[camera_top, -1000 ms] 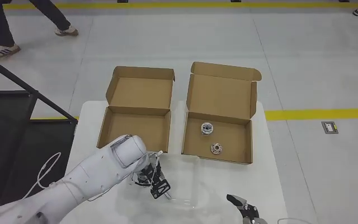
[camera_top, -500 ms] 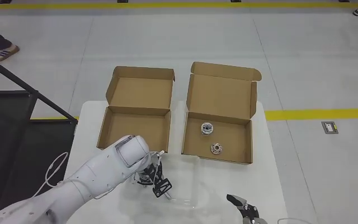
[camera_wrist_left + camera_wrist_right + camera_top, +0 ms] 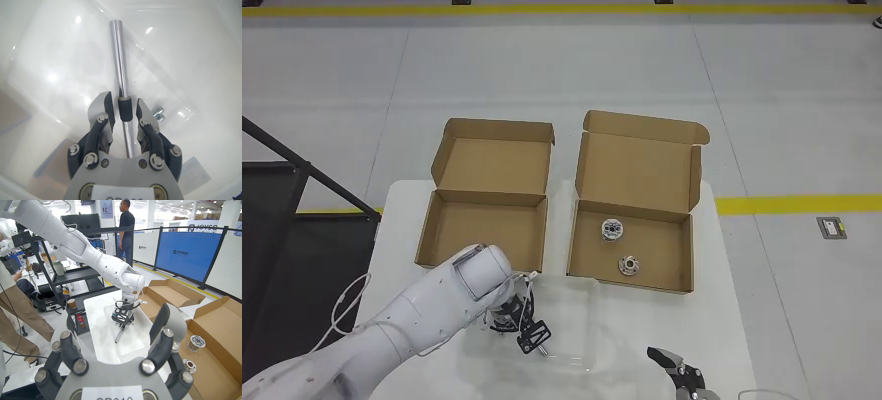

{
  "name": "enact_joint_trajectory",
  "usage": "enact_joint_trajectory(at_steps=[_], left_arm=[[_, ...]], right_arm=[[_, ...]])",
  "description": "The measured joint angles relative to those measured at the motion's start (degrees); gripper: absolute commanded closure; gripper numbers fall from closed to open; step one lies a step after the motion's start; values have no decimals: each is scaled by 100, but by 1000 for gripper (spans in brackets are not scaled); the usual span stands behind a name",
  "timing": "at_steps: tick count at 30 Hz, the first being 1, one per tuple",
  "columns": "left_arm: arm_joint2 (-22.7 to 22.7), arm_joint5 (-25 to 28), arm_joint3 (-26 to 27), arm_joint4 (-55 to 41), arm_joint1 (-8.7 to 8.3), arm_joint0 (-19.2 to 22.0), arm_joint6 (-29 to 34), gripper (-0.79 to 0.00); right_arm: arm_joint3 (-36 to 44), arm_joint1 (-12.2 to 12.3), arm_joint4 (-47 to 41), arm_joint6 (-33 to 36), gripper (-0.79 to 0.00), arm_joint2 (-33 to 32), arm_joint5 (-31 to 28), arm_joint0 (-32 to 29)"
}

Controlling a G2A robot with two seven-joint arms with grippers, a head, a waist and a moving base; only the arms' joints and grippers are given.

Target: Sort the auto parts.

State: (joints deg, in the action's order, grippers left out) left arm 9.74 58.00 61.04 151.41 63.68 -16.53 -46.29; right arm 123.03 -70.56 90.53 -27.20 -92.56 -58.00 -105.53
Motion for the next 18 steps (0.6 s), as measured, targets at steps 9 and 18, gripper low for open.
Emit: enact_joint_trajectory(at_steps=[9,18], left_arm=[[1,0,-168,33,84,-27,-1,0],[0,0,45,-77,31,167,0,0]], right_arm=[[0,0,0,0,-785,0,0,0],[0,0,0,0,-785,0,0,0]])
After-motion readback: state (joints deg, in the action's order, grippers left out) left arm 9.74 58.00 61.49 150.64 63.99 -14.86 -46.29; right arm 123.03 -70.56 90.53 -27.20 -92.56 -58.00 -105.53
